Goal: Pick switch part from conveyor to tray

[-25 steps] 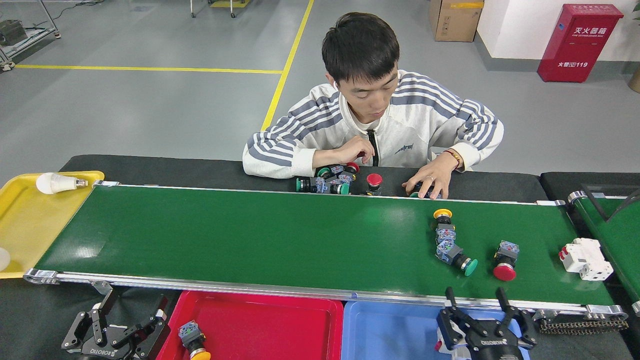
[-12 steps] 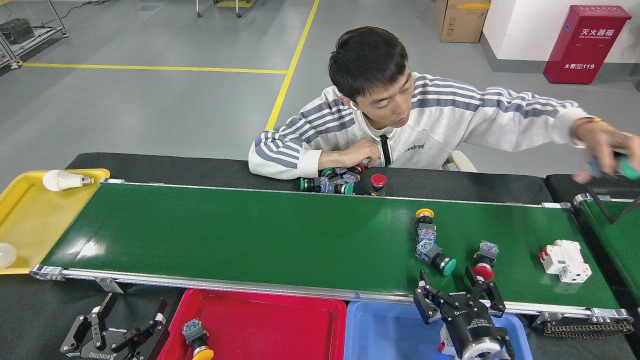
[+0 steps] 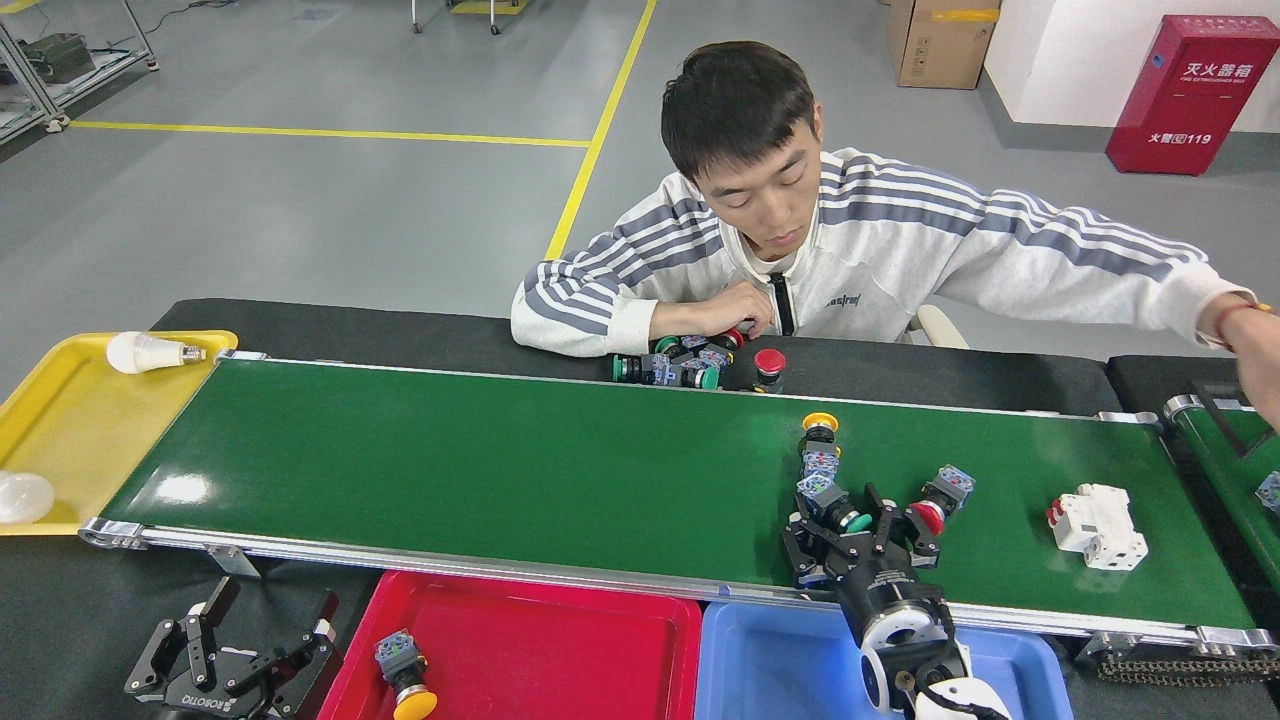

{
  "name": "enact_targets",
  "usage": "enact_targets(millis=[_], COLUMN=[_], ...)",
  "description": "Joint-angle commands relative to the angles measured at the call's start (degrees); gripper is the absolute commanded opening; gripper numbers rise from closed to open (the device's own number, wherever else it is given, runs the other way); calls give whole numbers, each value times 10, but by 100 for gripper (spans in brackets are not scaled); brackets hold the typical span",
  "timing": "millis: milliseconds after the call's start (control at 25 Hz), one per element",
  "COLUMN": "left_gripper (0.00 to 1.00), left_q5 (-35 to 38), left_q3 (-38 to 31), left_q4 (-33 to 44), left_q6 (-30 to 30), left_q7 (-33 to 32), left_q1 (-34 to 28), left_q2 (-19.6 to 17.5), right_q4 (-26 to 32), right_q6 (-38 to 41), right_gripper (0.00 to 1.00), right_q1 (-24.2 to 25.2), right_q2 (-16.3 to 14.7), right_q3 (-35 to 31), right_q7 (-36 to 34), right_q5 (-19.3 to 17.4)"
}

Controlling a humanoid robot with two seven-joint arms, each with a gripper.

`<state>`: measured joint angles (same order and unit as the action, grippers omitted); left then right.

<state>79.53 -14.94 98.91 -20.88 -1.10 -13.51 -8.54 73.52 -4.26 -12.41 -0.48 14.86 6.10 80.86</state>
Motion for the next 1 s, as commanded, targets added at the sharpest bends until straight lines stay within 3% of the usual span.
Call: enact_targets(millis=[0, 160, 360, 400, 440, 480, 520, 760, 840, 960], left_gripper=[100, 100, 100, 100, 100, 100, 100, 100, 100, 100], left_q5=[0, -1, -1, -1, -2, -2, -1, 0, 0, 15], left_q3=[-2, -2, -2, -1, -1, -1, -1, 29, 61, 112], left_q4=[8, 6, 8, 8, 8, 8, 8, 8, 8, 13], left_q6=[-2, -2, -2, -2, -3, -3, -3, -1, 3, 23], left_q7=[3, 3, 3, 3, 3, 3, 3, -2, -3, -17], left_q1=[4, 2, 3, 6, 9, 12, 16, 31, 45, 74], left_q2=[-8, -9, -9, -9, -9, -9, -9, -9, -8, -2], right_q4=[9, 53, 153, 155, 157, 158, 159, 161, 193, 262], right_q6=[-7, -3, 19, 28, 38, 45, 54, 68, 59, -21], right_gripper=[2, 2, 2, 9, 40, 77, 100, 100, 100, 100], right_q1=[-5, 17, 50, 49, 49, 49, 51, 55, 66, 158], right_q2=[-7, -7, -27, -27, -26, -23, -16, 1, -4, -4], right_q3=[-3, 23, 147, 171, 200, 215, 231, 247, 235, 161], right_q7=[-5, -8, -31, -36, -38, -39, -42, -43, -43, -50], right_q5=[2, 3, 10, 16, 19, 19, 19, 18, 16, 16])
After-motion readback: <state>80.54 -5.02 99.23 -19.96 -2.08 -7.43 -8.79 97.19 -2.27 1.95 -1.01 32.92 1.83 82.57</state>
